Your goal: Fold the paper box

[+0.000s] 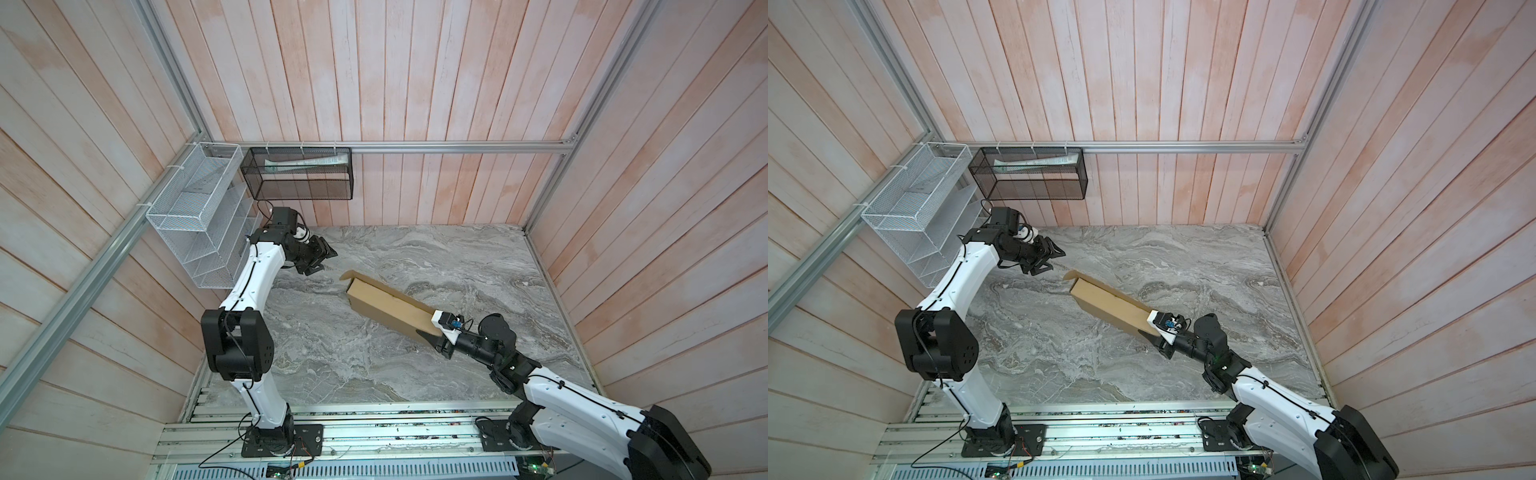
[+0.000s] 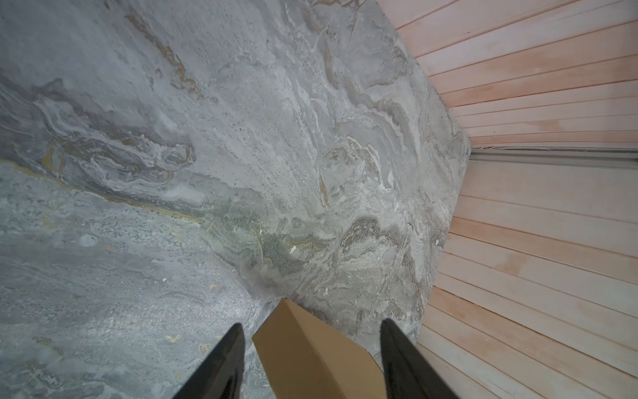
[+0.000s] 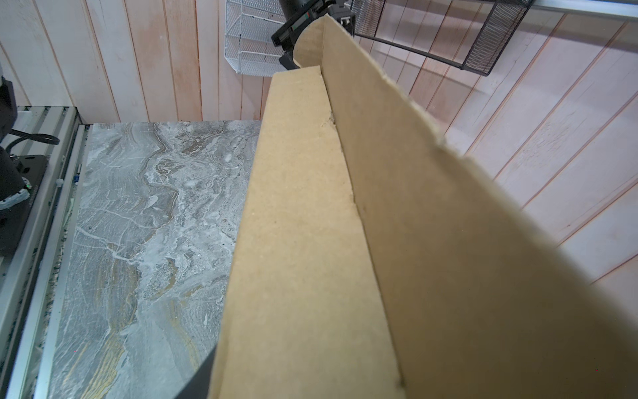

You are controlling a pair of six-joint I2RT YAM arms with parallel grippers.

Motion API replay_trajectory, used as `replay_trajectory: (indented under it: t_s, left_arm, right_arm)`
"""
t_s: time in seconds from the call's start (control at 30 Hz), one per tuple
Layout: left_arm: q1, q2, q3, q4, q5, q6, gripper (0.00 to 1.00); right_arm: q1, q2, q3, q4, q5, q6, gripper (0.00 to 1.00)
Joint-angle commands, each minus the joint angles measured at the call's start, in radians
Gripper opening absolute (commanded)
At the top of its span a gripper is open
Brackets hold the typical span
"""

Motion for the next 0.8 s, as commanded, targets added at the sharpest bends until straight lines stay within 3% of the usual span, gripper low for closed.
replay_trajectory:
  t_s: [0.0, 0.17, 0.4, 0.77]
  left_arm:
    - [0.0, -0.043, -0.02, 0.06, -0.011, 0.11, 0.62]
    - [0.015, -0.109, -0.06, 0.089, 0.034, 0.204, 0.62]
    - [0.059, -0.267, -0.297, 0.31, 0.214, 0.212, 0.6]
    - [0.063, -0.494, -0.507, 0.422, 0.257, 0.349, 0.59]
  right_arm:
    - [0.005, 0.016, 0.061, -0.029, 0.003, 0.02, 0.37]
    - [0.004, 0.026, 0.085, -0.069, -0.005, 0.03, 0.37]
    - [-0.003, 0.059, 0.115, -0.094, 0.0, 0.042, 0.37]
    - [-0.042, 0.118, 0.151, -0.091, -0.1, 0.054, 0.37]
